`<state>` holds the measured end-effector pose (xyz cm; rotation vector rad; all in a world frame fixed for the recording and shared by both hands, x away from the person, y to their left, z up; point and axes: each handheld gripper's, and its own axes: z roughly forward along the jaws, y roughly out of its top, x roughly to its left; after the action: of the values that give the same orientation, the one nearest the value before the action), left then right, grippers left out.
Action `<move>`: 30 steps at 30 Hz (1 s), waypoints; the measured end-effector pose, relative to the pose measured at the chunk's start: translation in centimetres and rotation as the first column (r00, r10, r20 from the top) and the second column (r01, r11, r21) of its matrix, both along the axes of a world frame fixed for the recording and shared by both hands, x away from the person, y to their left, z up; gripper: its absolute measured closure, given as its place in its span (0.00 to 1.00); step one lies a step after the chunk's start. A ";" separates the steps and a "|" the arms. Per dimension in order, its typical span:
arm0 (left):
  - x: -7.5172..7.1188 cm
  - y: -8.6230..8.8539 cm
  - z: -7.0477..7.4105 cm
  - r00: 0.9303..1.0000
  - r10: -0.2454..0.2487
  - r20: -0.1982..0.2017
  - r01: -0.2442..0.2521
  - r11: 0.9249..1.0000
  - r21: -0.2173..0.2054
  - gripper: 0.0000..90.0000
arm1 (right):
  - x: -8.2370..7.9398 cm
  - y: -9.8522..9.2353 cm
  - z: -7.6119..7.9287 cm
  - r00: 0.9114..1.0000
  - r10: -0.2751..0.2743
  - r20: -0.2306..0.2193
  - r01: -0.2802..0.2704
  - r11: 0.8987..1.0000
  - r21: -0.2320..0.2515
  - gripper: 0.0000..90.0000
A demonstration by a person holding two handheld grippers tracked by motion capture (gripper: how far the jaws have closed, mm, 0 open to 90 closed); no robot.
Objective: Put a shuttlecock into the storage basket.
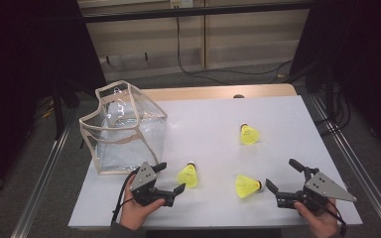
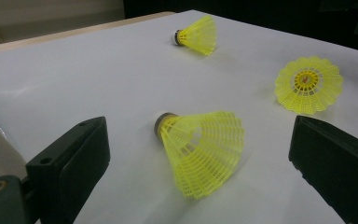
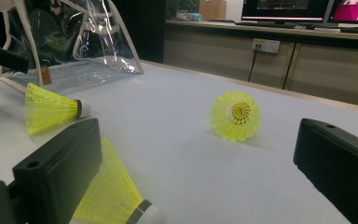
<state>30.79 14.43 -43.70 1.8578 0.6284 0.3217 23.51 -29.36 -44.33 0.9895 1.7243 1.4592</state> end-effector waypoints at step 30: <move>0.7 -1.9 -0.5 0.993 0.070 -0.093 -0.059 0.991 0.118 0.13 | 0.0 0.0 0.0 1.000 0.003 0.000 -0.003 1.000 -0.002 0.01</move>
<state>31.46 12.49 -44.24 1.9757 0.7507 0.3176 23.49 -29.32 -44.33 0.9870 1.7274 1.4592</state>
